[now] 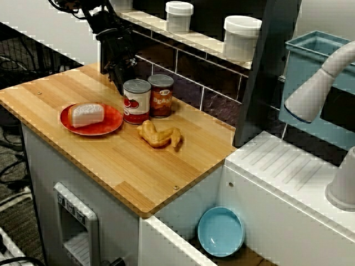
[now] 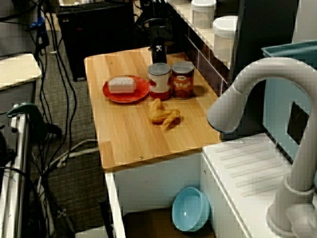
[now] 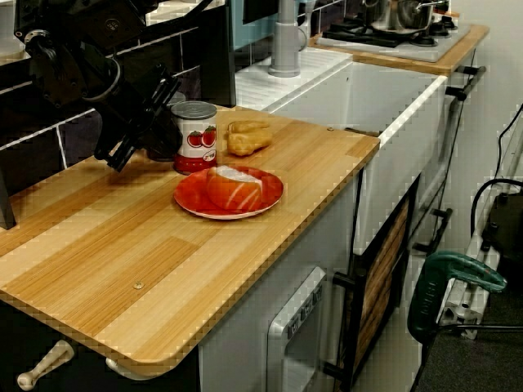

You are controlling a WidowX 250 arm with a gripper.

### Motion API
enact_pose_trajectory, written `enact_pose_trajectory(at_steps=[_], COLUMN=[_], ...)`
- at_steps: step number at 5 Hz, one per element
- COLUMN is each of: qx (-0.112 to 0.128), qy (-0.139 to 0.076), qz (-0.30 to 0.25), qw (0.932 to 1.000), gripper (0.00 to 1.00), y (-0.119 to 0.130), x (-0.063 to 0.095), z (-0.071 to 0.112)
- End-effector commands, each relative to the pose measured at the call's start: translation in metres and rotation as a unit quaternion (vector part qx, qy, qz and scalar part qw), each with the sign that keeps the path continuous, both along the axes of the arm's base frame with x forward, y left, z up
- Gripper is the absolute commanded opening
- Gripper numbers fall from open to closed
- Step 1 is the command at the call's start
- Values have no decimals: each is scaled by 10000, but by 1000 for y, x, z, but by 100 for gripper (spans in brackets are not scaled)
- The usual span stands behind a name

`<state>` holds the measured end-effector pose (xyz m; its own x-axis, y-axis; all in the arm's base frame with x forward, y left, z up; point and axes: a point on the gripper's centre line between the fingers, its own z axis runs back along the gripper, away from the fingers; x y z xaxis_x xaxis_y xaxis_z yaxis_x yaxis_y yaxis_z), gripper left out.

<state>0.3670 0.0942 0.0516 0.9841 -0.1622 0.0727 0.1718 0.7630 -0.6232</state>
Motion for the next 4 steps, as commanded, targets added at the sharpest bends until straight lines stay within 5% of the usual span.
enact_pose_trajectory(at_steps=[1,3,4], qx=[-259,-569,-572], qy=[-98,399,419], qz=[-83,-283,-515], qw=[9996,9972,9962], gripper=[0,0,0], y=[-5,-34,-52], x=[-3,-26,-40], z=[26,8,8])
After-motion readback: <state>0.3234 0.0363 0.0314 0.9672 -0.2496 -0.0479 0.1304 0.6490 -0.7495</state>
